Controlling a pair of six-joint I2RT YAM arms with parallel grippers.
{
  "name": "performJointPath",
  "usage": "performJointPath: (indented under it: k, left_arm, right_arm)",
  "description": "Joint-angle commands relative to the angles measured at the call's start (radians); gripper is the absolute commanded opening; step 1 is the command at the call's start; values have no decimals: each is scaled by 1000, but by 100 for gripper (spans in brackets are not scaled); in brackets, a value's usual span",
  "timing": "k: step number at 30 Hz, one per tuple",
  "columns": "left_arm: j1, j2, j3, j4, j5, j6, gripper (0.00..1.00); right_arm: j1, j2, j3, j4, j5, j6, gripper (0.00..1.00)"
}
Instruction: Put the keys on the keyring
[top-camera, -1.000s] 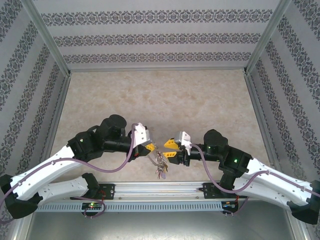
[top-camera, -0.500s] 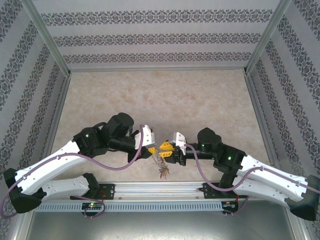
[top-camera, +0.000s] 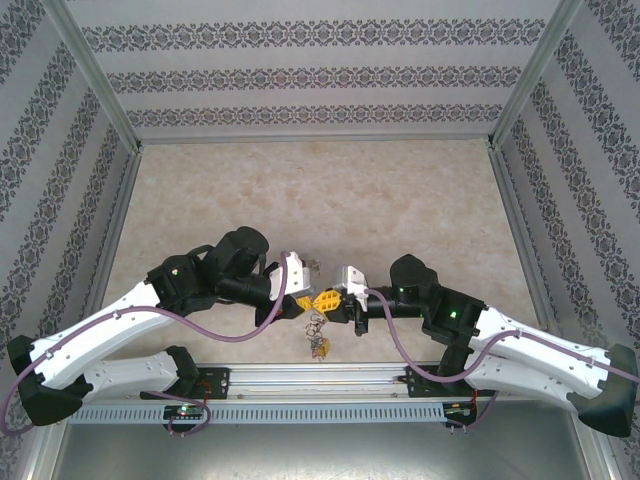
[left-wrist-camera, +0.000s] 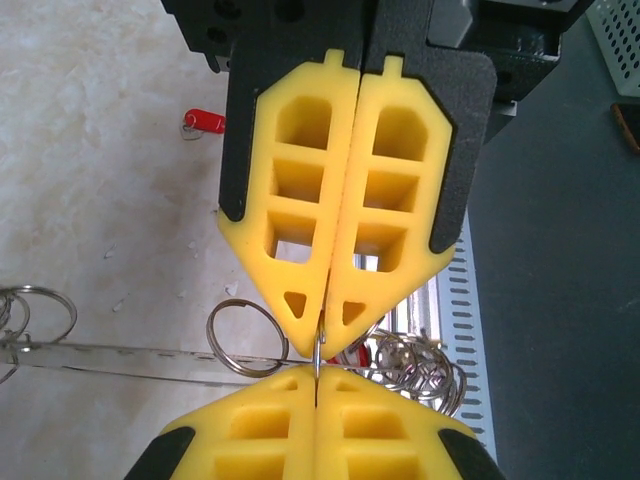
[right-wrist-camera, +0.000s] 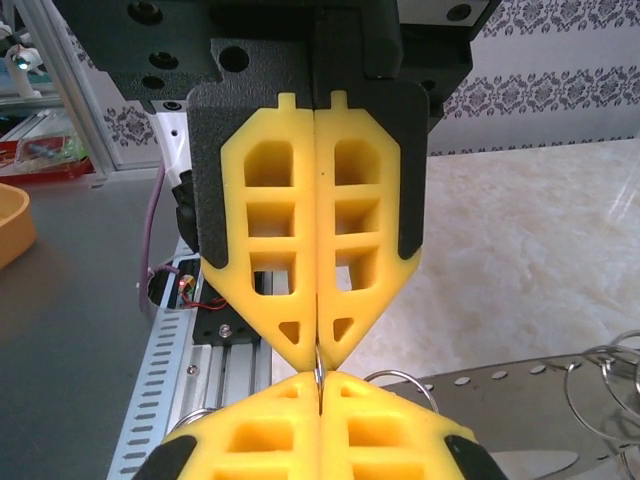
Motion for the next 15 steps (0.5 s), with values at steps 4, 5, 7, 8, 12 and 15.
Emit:
performJointPath:
  k: [4, 5, 7, 8, 12, 15]
  left_arm:
    - [-15, -57, -37, 114, 21, -36, 10]
    - [-15, -67, -52, 133, 24, -47, 14]
    - [-15, -94, -90, 188, 43, -81, 21]
    - [-15, -108, -111, 221, 49, -98, 23]
    - [-15, -163, -190, 354, 65, -156, 25]
    - [-15, -185, -213, 422, 86, -181, 26]
  right_arm:
    - [10, -62, -3, 65, -4, -18, 0]
    - [10, -71, -8, 74, -2, -14, 0]
    - [9, -94, -23, 107, -3, -2, 0]
    - [10, -104, -31, 123, -6, 7, 0]
    - [10, -128, -73, 216, -13, 53, 0]
    - [10, -134, -103, 288, -16, 87, 0]
